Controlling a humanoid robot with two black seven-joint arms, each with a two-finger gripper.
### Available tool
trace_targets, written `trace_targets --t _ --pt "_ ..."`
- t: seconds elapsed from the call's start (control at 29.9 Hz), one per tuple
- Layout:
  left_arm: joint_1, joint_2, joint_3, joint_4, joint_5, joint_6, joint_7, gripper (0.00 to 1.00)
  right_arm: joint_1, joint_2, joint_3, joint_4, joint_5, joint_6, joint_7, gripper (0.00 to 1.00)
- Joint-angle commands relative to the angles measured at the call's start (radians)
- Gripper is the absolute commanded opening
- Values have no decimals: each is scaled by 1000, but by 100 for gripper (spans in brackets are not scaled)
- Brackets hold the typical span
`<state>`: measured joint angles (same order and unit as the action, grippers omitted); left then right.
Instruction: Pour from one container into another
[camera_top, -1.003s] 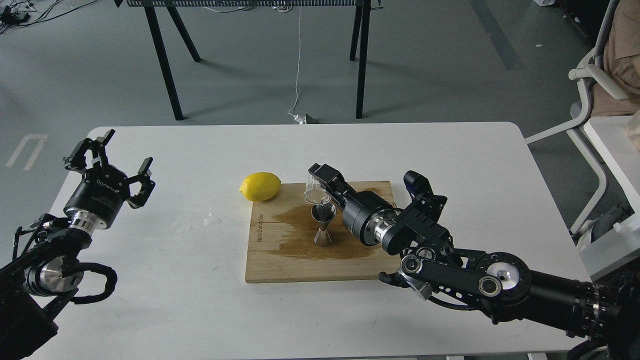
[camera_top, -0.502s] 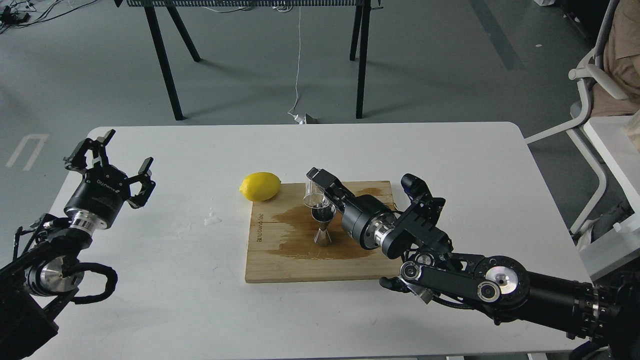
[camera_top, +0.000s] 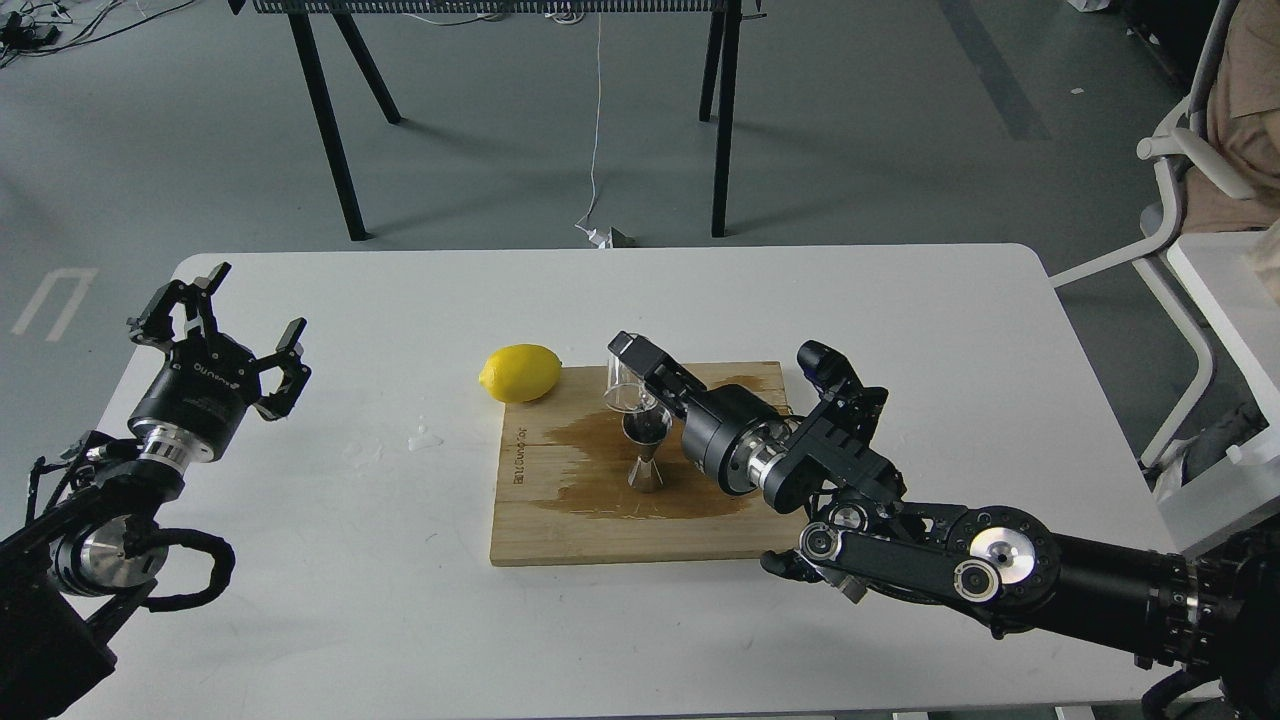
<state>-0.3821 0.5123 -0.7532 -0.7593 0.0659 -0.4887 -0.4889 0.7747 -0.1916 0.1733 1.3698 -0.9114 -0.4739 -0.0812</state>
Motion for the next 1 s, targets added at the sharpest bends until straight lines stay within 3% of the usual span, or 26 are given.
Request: trace_targets --t 0.0,0.97 --pt "0 2 0 0 0 0 0 90 5 -2 -8 2 -1 0 0 45" --pt "0 2 0 0 0 0 0 90 17 -15 -17 2 6 -6 -2 45"
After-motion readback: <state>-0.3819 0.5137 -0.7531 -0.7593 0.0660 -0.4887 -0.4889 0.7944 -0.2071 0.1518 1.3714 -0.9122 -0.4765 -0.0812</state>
